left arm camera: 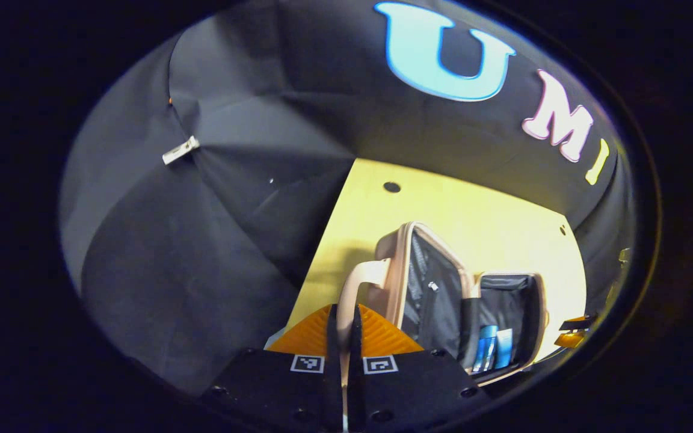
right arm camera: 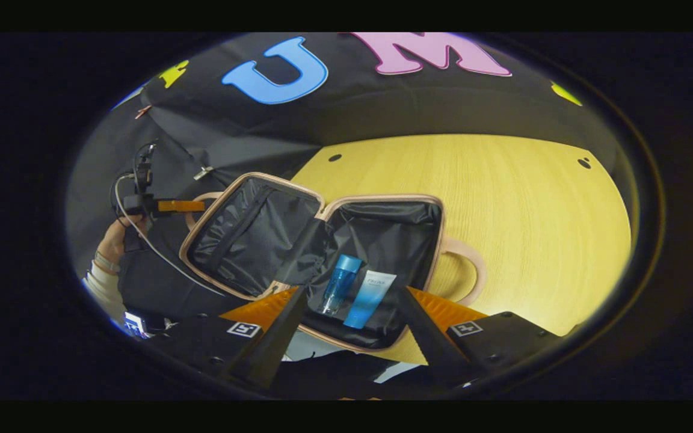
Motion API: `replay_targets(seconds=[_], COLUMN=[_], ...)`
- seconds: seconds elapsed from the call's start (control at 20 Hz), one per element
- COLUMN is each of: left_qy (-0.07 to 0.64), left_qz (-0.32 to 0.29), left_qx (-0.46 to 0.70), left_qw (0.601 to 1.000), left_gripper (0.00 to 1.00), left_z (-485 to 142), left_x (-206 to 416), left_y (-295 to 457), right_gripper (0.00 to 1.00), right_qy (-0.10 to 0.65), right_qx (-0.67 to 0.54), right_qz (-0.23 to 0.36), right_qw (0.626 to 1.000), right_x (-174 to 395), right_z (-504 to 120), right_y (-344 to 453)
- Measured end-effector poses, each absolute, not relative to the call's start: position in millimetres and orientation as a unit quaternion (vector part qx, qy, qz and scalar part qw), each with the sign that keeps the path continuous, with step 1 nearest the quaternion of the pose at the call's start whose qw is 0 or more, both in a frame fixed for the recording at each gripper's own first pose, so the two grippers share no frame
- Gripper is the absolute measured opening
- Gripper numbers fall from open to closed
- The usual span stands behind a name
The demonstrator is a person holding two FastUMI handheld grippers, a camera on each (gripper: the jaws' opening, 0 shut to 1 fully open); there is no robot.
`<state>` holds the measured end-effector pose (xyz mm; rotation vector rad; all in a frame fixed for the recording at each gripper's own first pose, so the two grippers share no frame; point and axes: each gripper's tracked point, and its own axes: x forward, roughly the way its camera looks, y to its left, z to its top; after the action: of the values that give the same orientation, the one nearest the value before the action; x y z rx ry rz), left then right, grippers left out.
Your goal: First open the suitcase, pack the skin care products into it, and then close the suitcase.
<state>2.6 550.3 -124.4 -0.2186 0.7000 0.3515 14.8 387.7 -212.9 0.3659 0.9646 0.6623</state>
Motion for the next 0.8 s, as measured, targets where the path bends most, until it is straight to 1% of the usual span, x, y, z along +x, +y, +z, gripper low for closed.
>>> replay_targets(seconds=[0.25,0.45,0.65,0.8], left_qy=[0.284,0.272,0.268,0.292], left_qz=[0.14,0.101,0.019,-0.042], left_qx=[-0.103,-0.077,-0.096,-0.134], left_qw=[0.943,0.954,0.958,0.946], left_gripper=[0.09,0.09,0.09,0.09], left_z=[-50,-22,-21,-54], left_x=[24,40,69,85], left_y=[456,372,260,176], right_gripper=[0.97,0.97,0.97,0.97], right_qy=[0.428,0.411,0.413,0.417], right_qx=[0.177,0.17,0.179,0.196], right_qz=[0.328,0.311,0.279,0.256], right_qw=[0.824,0.84,0.848,0.85], right_x=[21,27,27,27], right_z=[-194,-192,-198,-206], right_y=[342,277,219,187])
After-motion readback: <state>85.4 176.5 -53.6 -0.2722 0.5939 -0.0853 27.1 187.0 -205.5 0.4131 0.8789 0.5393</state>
